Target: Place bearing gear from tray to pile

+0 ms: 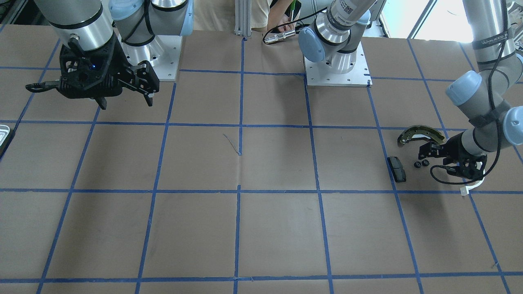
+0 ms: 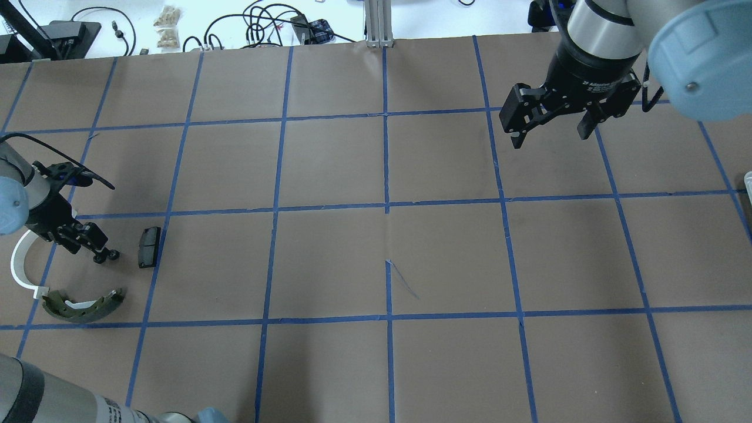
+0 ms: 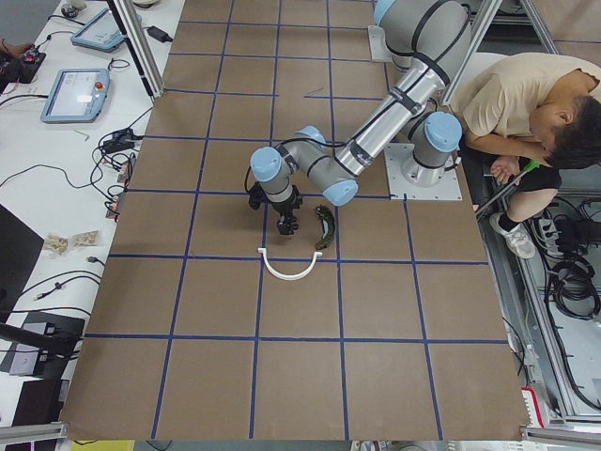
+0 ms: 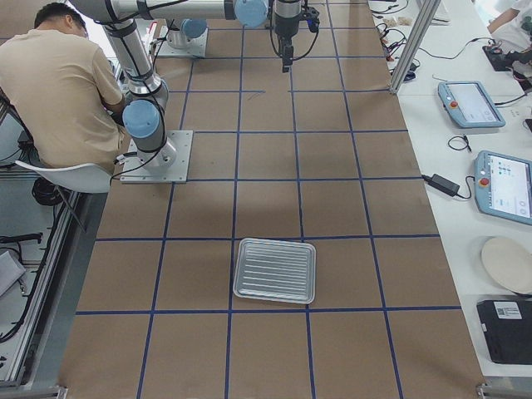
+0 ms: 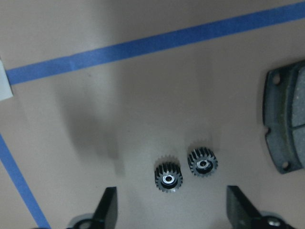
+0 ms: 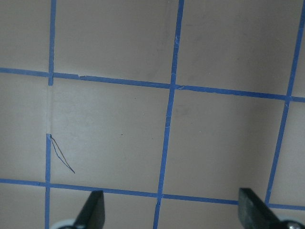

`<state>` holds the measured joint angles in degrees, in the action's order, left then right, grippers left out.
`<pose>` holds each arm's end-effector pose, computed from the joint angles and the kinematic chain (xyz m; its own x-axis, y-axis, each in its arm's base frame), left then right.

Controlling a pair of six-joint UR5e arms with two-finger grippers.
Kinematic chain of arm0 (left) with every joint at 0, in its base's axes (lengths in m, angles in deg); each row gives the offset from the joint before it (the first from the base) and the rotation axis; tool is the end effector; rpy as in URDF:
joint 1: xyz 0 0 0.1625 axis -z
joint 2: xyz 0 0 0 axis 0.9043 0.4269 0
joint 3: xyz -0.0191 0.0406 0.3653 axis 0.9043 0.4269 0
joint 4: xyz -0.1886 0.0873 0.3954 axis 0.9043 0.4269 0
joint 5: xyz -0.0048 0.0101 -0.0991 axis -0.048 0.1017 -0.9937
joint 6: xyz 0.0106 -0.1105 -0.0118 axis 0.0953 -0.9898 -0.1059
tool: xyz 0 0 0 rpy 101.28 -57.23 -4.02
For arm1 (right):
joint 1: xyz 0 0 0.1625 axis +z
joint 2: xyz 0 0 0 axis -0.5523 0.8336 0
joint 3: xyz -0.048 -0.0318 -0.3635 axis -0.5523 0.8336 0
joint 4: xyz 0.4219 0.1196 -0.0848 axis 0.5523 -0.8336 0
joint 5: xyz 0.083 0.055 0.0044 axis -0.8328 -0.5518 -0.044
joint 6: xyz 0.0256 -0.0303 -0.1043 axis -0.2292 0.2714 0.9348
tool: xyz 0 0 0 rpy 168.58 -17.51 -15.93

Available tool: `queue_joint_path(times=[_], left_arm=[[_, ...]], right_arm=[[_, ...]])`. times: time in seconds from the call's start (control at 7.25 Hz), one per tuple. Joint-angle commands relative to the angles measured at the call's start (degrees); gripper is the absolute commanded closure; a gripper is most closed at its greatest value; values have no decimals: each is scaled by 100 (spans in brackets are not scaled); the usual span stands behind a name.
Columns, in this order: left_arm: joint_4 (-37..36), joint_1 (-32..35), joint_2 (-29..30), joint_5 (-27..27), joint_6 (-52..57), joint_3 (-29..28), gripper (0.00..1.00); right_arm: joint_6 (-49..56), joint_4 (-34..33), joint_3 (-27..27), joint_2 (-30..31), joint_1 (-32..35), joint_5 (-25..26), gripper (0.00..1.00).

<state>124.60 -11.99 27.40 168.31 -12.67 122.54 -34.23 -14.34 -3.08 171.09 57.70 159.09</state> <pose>0.2339 -0.5020 0.1176 -0.9823 0.1809 0.0478 0.1870 0.9552 0.2294 0.1450 -0.5220 0.4148 -0.9941 -0.1085 -0.0046 -0.1085 0.9941 0.0026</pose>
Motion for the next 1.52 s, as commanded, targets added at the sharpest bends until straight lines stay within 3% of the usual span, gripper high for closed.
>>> queue_joint_path(times=[0.0,0.14,0.41,0.97,1.38], left_arm=[[628,287,-219,-258,-712,-314,0],[1145,612,-420,-626,-1474,-559,0],[1806,1463,-973,-647,-2432,-868,0],[2362,2827,-2037,-875,-3159,-966,0],[2520,3637,-2460,-823,-3415,-896,0]], right_arm=[[0,0,0,-9,0,-1,0],[0,0,0,0,0,-10,0],[0,-9,0,0,0,-10,0],[0,-9,0,-9,0,-19,0],[-9,-44,0,-9,0,-19,0]])
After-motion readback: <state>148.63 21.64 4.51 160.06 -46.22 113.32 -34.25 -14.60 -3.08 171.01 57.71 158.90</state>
